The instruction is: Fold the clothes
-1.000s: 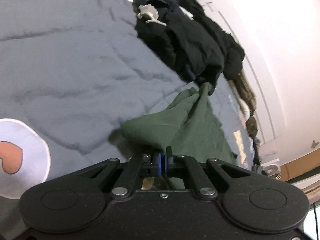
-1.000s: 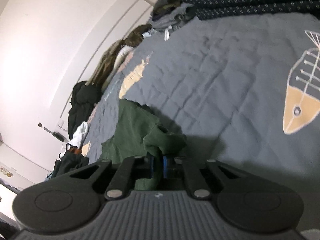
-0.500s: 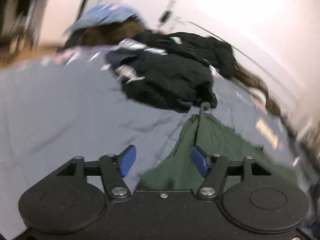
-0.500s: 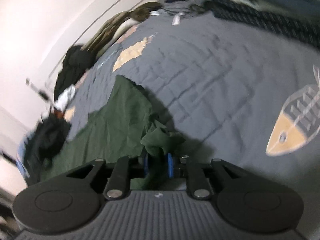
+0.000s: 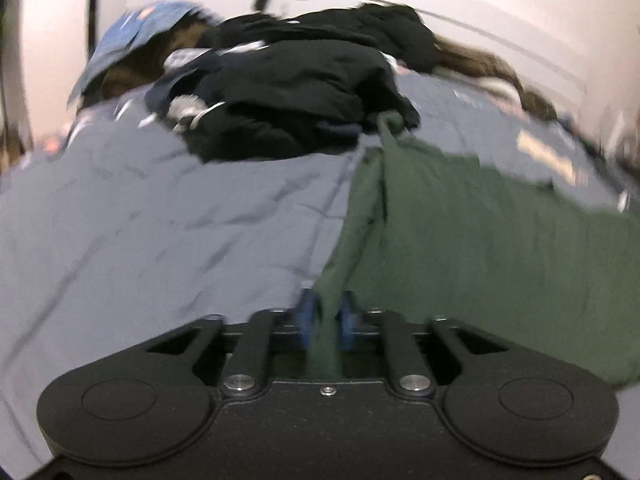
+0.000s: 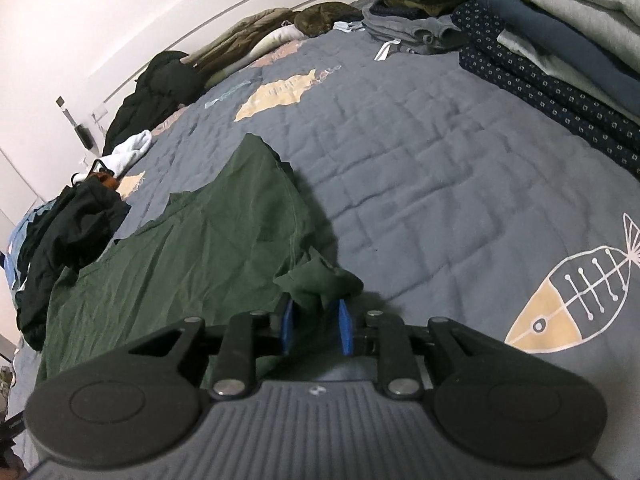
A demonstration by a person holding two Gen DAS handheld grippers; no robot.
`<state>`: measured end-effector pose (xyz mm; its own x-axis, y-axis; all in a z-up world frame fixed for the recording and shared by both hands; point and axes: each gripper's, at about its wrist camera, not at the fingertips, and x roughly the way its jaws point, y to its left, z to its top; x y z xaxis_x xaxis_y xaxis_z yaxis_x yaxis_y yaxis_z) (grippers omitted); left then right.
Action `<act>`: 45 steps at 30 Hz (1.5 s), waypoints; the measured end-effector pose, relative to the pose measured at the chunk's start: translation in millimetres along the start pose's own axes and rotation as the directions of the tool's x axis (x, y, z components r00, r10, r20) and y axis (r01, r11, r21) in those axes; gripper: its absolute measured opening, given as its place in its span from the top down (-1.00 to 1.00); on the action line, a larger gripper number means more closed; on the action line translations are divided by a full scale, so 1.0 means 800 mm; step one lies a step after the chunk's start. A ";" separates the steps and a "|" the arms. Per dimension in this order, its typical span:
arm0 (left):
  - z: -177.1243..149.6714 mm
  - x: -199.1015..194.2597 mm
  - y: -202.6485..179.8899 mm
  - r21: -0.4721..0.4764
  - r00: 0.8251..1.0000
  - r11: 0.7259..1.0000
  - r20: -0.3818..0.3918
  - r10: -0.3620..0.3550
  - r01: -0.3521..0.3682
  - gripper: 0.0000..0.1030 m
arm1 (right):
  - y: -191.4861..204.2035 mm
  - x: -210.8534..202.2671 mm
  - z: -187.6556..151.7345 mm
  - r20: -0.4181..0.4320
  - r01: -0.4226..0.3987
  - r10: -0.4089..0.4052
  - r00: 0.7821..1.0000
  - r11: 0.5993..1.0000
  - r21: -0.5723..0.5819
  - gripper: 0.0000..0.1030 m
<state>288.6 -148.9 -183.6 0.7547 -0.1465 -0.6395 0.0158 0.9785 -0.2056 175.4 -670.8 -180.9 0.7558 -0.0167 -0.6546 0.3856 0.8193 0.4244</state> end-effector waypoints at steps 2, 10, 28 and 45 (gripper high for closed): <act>0.003 -0.006 0.007 -0.030 1.000 1.000 0.011 -0.007 0.007 0.83 | -0.003 0.000 0.001 0.011 -0.006 0.006 1.000 1.000 0.010 0.56; 0.017 -0.033 0.024 -0.116 1.000 0.993 0.011 -0.007 0.008 0.30 | -0.005 -0.001 0.007 -0.026 -0.011 0.011 1.000 1.000 -0.005 0.56; 0.151 0.077 -0.025 0.155 0.974 0.965 0.047 -0.221 0.211 0.33 | 0.025 0.014 0.121 0.086 -0.092 0.117 0.989 0.962 -0.256 0.17; 0.146 0.186 -0.085 0.347 0.982 0.919 -0.095 -0.163 0.186 0.47 | 0.081 0.177 0.152 -0.037 -0.082 0.074 0.997 0.921 -0.381 0.18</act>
<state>476.7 -220.1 -178.6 0.6763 -0.3172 -0.6648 0.3825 0.9225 -0.0510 371.7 -689.9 -169.5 0.7622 0.0650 -0.6441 0.0915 0.9741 0.2066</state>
